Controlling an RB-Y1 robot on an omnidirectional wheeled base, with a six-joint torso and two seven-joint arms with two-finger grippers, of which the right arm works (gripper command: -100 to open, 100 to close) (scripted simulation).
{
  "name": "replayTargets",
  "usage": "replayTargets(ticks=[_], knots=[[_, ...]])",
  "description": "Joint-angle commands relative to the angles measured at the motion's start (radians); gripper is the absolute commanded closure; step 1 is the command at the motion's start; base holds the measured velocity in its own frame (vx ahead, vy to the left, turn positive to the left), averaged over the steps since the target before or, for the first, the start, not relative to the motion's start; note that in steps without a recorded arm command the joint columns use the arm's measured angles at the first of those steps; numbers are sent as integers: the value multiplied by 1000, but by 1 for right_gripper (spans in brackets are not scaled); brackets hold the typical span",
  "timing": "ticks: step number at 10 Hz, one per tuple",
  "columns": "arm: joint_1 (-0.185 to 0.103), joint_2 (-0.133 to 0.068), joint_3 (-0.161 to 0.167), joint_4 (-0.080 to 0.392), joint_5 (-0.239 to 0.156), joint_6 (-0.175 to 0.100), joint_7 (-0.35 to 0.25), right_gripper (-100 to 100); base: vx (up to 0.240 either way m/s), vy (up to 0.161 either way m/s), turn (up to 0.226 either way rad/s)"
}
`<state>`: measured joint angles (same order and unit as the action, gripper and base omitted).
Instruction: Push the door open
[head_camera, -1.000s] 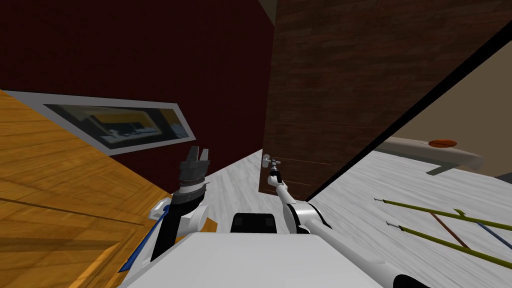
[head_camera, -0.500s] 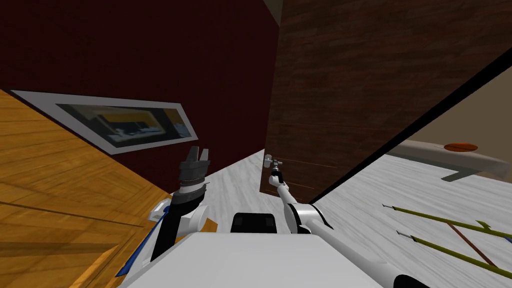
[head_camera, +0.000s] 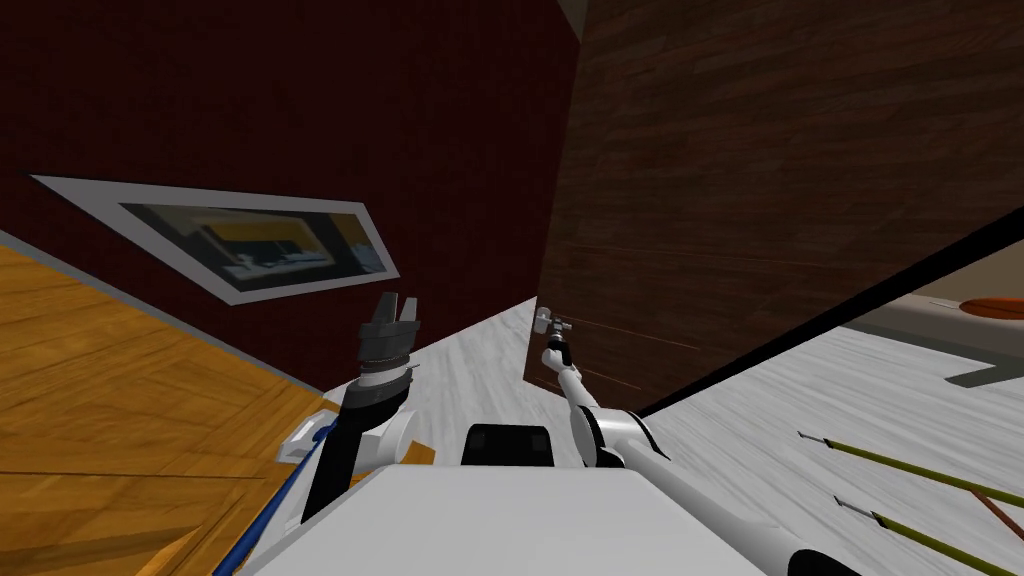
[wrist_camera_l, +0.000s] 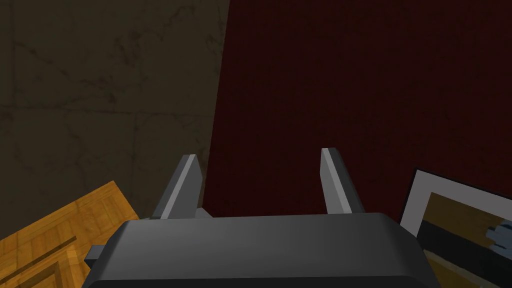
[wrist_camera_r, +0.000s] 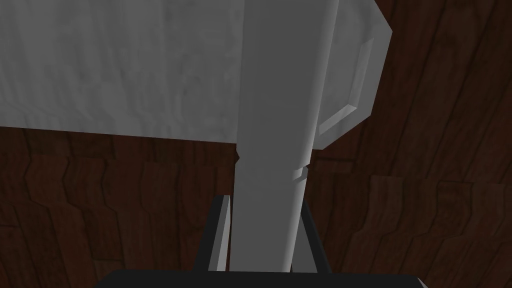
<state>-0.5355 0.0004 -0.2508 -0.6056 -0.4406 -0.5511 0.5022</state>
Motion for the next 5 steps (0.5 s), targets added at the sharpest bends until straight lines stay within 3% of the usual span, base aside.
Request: replayTargets(ticks=[1,3,4,5], knots=[[-39,-32,-5,50,-4,-49,-19,100,44,-5,0],[-39,-32,-5,79,-4,-49,-19,100,10,-1,-3],[-47,-38,-29,93,-36,-68,12,100,57,12,125],[-47,-38,-29,93,-36,-68,12,100,65,6,40]])
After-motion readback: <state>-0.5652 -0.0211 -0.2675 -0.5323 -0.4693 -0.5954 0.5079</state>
